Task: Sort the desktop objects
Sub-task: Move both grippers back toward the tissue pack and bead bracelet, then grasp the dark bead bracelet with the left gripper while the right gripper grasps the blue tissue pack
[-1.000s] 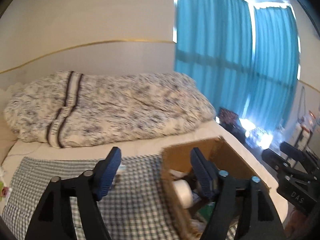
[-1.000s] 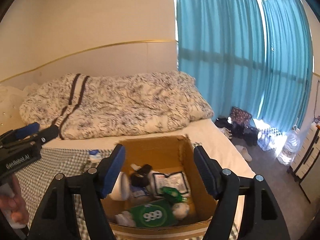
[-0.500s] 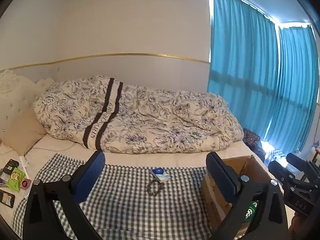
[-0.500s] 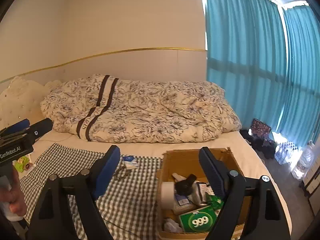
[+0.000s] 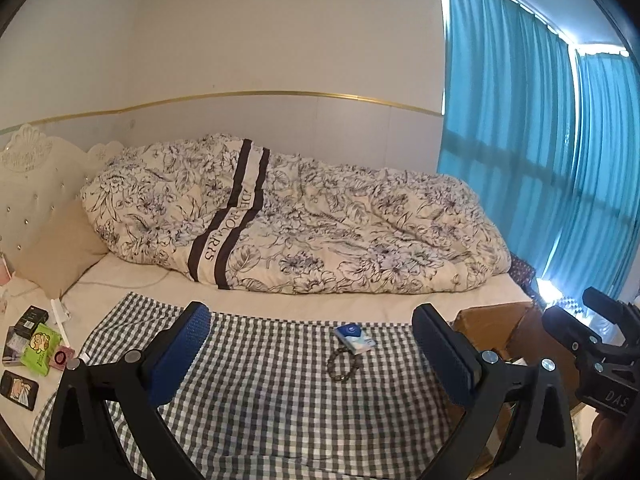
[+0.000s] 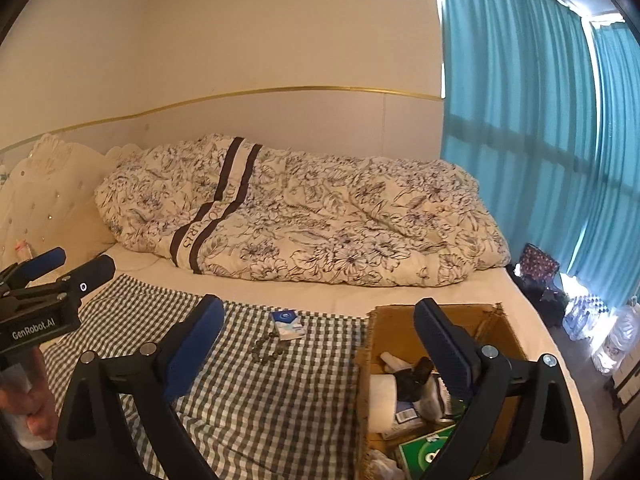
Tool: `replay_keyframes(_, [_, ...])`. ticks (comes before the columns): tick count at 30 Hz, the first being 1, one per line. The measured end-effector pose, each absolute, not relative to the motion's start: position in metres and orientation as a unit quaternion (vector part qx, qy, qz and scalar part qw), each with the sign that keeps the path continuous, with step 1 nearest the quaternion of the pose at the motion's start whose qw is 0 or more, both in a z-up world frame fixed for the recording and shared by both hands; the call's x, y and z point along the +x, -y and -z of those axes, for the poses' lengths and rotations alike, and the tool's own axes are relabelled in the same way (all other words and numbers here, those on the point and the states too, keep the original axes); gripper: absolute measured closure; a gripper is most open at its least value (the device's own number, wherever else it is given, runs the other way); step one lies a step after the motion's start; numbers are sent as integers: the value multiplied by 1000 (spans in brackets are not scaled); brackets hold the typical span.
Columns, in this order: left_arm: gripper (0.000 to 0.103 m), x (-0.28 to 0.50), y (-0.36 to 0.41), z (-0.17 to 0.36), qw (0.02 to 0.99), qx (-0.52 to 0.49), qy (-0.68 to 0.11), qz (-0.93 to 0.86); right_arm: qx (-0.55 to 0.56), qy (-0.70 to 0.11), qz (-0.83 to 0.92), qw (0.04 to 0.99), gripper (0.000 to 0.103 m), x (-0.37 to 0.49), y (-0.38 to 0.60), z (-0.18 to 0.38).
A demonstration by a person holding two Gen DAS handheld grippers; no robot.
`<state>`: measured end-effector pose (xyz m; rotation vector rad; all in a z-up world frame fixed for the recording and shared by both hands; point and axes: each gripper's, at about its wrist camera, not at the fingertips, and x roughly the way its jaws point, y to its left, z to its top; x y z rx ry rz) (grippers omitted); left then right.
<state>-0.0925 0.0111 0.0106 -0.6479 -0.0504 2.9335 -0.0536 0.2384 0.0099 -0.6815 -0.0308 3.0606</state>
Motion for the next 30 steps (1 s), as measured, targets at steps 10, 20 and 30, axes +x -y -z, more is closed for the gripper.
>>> replay_keyframes(10, [0, -135, -9, 28, 65, -265, -2, -962, -265, -3, -964, -24, 7, -109, -225, 25])
replay_keyframes(20, [0, -182, -20, 87, 84, -312, -23, -946, -310, -14, -950, -26, 7, -178, -217, 64])
replay_keyframes(30, [0, -241, -41, 160, 128, -359, -17, -924, -374, -25, -927, -6, 7, -253, -220, 131])
